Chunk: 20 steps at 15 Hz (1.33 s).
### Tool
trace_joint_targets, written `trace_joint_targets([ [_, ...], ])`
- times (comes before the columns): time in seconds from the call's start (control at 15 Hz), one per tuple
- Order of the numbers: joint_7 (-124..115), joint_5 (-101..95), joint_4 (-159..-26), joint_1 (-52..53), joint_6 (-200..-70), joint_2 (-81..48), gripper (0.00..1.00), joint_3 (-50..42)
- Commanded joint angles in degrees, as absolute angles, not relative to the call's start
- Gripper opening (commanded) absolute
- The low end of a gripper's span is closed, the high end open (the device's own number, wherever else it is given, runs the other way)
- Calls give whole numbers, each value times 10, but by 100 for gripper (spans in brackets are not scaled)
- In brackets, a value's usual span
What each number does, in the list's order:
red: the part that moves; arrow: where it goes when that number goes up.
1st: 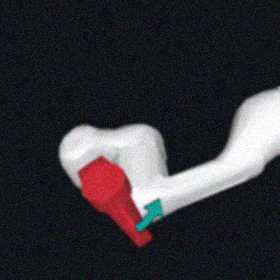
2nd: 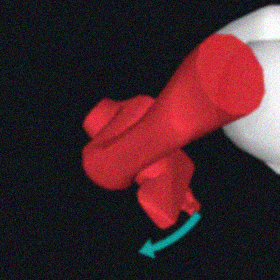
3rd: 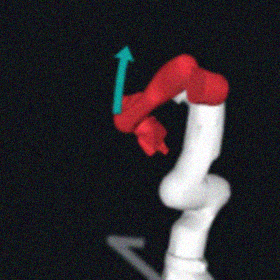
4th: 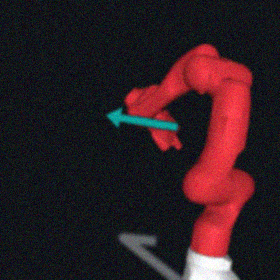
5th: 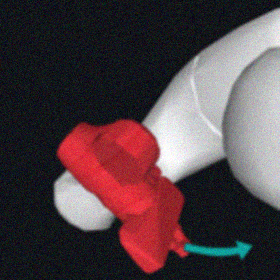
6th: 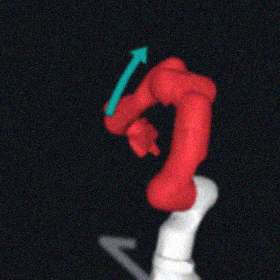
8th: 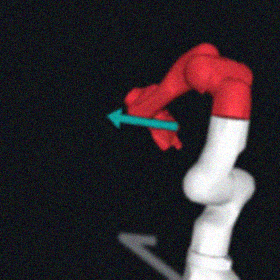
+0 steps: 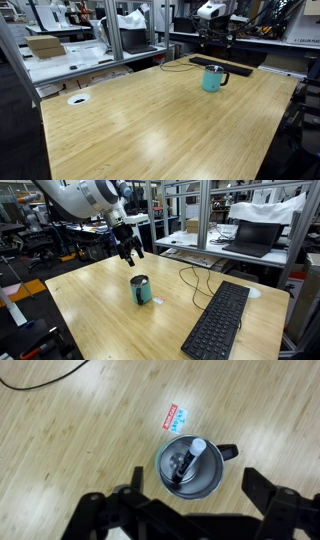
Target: Put the marker in the cup on the table
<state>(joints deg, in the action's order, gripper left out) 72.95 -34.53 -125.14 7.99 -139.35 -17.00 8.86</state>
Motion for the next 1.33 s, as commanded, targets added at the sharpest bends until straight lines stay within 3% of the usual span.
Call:
trace_joint_targets([
  [0.0, 731, -344, -1251, 81, -1392, -170, 100, 88],
  [1.13, 632, -340, -1278, 68, -1481, -200, 100, 75],
  [1.2, 629, -341, -1279, 67, -1484, -204, 84, 74],
  [1.27, 628, -341, -1281, 65, -1488, -208, 77, 73],
])
